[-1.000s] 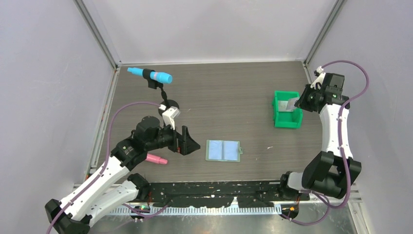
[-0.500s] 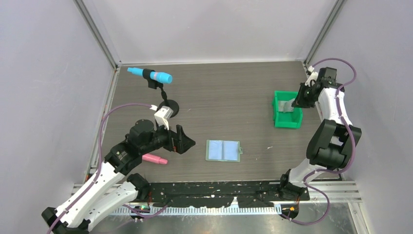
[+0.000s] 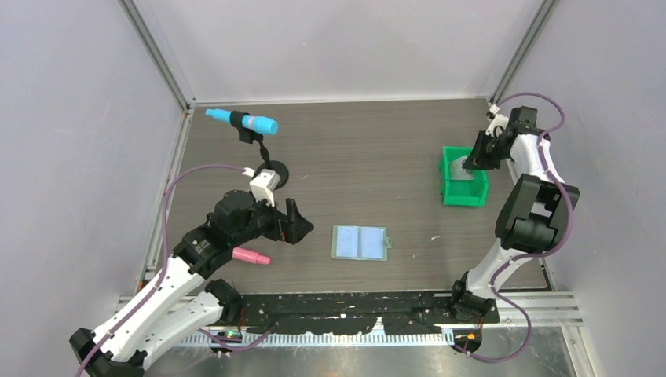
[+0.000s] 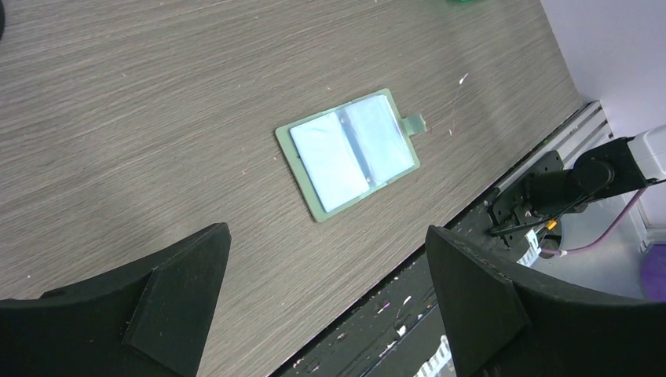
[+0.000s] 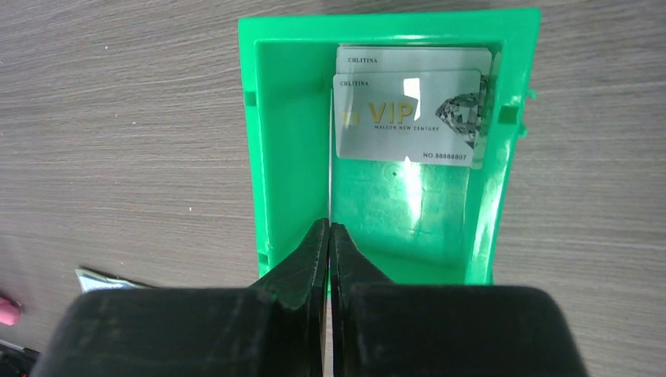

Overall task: Take the credit cards out of the card holder
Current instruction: Place the credit card in the storage box.

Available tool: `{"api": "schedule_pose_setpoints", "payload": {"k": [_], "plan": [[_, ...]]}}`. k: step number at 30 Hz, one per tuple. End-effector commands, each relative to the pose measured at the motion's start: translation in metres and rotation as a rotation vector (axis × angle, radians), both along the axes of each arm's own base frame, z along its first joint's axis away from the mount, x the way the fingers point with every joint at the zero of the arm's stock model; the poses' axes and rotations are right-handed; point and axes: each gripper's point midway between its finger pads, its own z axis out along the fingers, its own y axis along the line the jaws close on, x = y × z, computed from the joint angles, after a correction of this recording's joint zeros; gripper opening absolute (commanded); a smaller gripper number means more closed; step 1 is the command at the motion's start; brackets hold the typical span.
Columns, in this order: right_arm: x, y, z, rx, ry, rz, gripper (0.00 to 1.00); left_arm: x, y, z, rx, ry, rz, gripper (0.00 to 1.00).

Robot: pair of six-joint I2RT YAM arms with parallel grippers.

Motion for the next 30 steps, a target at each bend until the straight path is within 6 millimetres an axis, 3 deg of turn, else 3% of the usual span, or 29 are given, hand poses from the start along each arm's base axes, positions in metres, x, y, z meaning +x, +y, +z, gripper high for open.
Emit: {"api": "schedule_pose_setpoints", "payload": {"k": [1,9,20,25,30], "plan": [[0.022,-0.002,0.013,0.007,-0.079,0.035,0.06,0.008,-0.005,0.017,-0.037,-0.037,0.008,1.0],[0.035,-0.009,0.003,-0.002,-0.071,0.034,0.16,0.01,-0.003,0.019,-0.034,-0.044,0.022,1.0],[0.047,-0.034,-0.002,-0.09,-0.029,-0.041,0.29,0.014,-0.008,0.014,-0.042,-0.019,0.027,1.0],[0.051,-0.029,0.013,-0.072,-0.064,-0.071,0.29,0.016,-0.003,0.019,-0.018,-0.031,0.046,1.0],[0.048,-0.008,0.045,-0.085,-0.123,-0.071,0.31,0.019,0.006,0.019,0.025,-0.045,0.074,1.0]]}}
